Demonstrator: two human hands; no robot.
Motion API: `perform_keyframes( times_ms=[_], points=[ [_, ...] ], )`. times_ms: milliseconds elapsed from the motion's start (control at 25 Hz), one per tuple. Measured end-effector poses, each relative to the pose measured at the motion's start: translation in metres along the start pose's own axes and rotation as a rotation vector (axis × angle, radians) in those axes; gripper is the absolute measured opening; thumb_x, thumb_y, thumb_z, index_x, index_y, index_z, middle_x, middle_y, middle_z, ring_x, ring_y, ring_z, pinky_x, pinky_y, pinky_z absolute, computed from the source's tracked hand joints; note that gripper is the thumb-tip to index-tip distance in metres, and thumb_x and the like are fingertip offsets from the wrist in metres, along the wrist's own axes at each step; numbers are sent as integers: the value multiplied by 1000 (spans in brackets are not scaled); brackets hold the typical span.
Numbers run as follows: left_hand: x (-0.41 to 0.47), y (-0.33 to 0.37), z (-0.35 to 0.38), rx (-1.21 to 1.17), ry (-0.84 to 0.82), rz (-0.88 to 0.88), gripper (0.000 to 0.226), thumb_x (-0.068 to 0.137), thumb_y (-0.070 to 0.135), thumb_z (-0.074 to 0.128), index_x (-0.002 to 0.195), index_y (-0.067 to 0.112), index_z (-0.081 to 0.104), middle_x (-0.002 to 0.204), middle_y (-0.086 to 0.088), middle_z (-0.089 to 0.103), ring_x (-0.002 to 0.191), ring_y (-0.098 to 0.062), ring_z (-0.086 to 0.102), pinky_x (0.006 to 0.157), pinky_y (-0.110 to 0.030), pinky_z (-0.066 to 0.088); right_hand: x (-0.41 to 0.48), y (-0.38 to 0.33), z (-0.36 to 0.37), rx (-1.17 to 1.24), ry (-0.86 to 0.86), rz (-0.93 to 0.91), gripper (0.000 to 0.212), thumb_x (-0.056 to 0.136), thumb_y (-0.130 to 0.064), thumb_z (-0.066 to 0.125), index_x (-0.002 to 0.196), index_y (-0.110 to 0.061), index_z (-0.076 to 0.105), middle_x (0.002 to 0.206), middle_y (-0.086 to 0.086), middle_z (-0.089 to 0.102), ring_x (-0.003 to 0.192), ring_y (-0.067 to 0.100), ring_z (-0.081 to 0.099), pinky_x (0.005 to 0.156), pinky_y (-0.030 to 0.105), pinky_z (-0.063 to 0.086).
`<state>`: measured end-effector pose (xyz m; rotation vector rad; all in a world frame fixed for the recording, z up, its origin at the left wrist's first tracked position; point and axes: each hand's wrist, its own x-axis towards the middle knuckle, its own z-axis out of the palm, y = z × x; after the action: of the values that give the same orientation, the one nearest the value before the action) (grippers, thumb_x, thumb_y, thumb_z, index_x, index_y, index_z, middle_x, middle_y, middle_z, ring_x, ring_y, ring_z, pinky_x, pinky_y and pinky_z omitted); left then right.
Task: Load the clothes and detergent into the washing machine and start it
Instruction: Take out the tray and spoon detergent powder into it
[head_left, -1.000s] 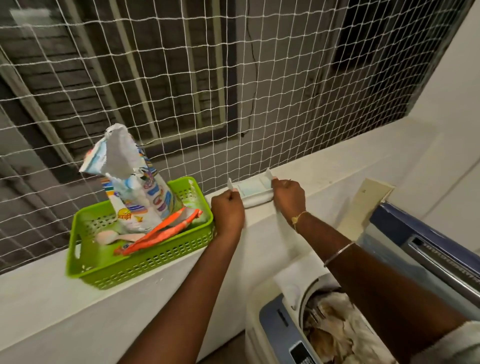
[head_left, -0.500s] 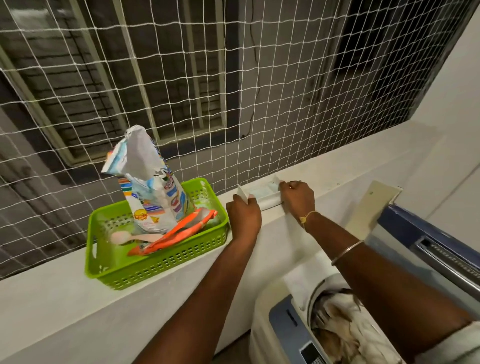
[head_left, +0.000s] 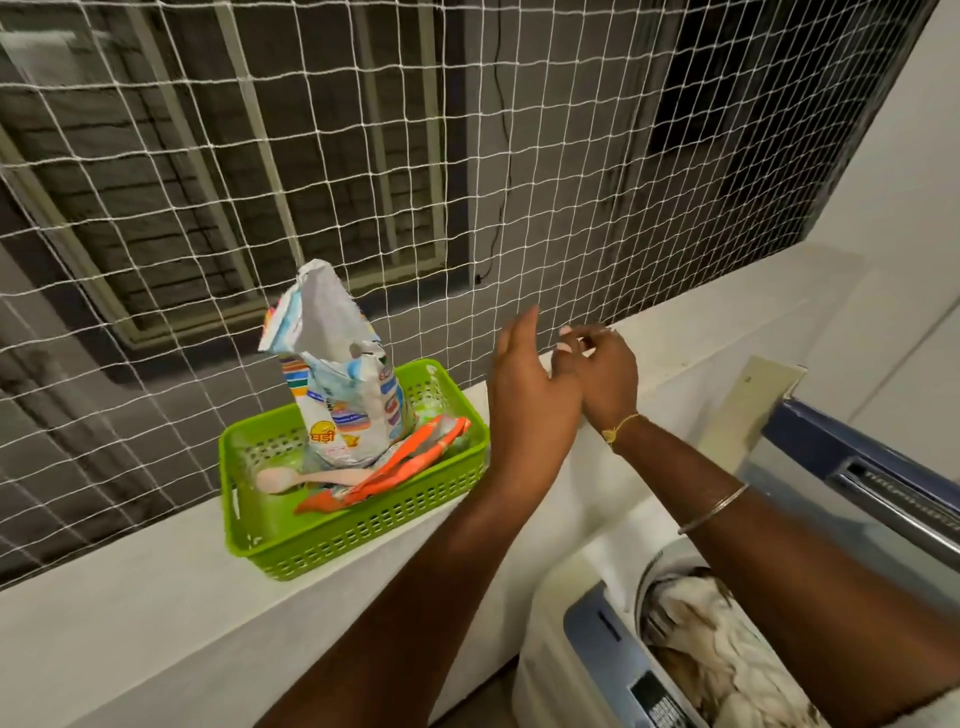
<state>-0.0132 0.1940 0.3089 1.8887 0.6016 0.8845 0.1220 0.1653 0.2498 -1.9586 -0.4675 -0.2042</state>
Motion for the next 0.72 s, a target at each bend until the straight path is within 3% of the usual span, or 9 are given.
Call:
perform_keyframes(
  times_ms=[160, 320, 480, 600, 720],
  points=[
    [13, 18, -55, 5, 102, 170, 44, 94, 20, 59, 138, 19, 57, 139, 1, 57, 129, -15, 53, 107, -30, 43, -12, -46, 16, 88, -16, -108, 33, 95, -40, 60, 82, -11, 70, 75, 5, 70, 75, 20, 65, 72, 45, 54],
    [30, 22, -110, -45, 182, 229, 41, 89, 21, 60, 130, 20, 63, 127, 2, 66, 115, -12, 63, 100, -38, 51, -28, -109, 25, 195, -51, -249, 22, 95, -38, 62, 93, -21, 74, 82, -4, 73, 79, 12, 68, 74, 41, 54],
    [44, 23, -160, -120, 247, 239, 38, 91, 17, 61, 129, 20, 65, 122, 6, 68, 110, -1, 63, 97, -30, 54, -41, -182, 27, 244, -132, -436, 15, 91, -30, 68, 92, -17, 74, 81, -2, 72, 75, 12, 67, 72, 39, 55],
    [53, 15, -187, -179, 289, 220, 36, 94, 11, 59, 128, 19, 65, 121, 8, 69, 111, 1, 63, 99, -29, 53, -48, -225, 26, 101, -298, -632, 6, 87, -25, 70, 87, -21, 74, 81, -7, 71, 74, 7, 67, 71, 31, 56],
    [62, 3, -201, -175, 280, 202, 40, 93, 0, 56, 129, 14, 64, 123, 4, 69, 114, -1, 63, 102, -28, 52, -53, -247, 35, -244, -484, -771, 6, 84, -19, 71, 80, -24, 72, 73, -10, 65, 68, 3, 60, 61, 20, 45]
  ],
)
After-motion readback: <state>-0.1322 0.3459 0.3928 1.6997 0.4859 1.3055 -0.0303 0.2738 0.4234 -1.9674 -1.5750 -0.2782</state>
